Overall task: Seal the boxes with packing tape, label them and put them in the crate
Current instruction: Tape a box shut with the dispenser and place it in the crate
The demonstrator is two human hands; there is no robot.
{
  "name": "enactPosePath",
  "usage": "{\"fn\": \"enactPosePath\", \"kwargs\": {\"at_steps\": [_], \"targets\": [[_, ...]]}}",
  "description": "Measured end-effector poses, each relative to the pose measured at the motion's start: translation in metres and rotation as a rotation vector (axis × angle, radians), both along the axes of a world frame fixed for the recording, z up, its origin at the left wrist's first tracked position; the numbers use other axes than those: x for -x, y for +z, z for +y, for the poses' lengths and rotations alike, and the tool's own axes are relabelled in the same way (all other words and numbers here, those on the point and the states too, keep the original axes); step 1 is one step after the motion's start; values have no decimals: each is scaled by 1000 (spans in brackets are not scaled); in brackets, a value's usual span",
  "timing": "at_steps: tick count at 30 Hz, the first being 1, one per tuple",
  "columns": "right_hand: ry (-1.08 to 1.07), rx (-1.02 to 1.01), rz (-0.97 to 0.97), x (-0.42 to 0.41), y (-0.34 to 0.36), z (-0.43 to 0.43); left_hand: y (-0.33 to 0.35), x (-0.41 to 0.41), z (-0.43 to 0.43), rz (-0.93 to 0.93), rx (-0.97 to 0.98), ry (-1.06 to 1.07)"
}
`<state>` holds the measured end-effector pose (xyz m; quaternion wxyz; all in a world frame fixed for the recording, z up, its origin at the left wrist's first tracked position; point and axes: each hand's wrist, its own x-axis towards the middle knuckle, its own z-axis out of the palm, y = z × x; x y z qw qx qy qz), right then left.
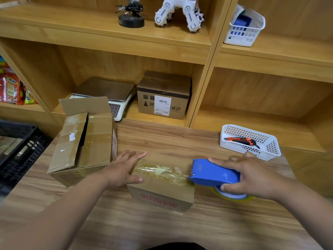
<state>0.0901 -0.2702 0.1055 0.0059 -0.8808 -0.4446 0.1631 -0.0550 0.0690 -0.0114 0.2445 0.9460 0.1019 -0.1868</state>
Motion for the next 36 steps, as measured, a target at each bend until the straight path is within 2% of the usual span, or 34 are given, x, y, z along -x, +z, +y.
{"fn": "enactPosePath", "kwargs": {"at_steps": [10, 16, 22, 25, 30, 36], "targets": [[-53, -52, -2, -14, -25, -59, 1, 0, -5, 7, 6, -16], [-18, 20, -69, -11, -42, -55, 5, -1, -9, 20, -15, -26], [19, 35, -28, -12, -66, -49, 8, -1, -12, 25, -45, -17], [37, 12, -9, -12, -81, -44, 13, -2, -24, 11, -126, 7], [3, -23, 21, -9, -93, -41, 15, -17, -72, -69, -368, -40], [0, -37, -13, -8, -97, -40, -2, -45, -128, -128, -404, -122]]}}
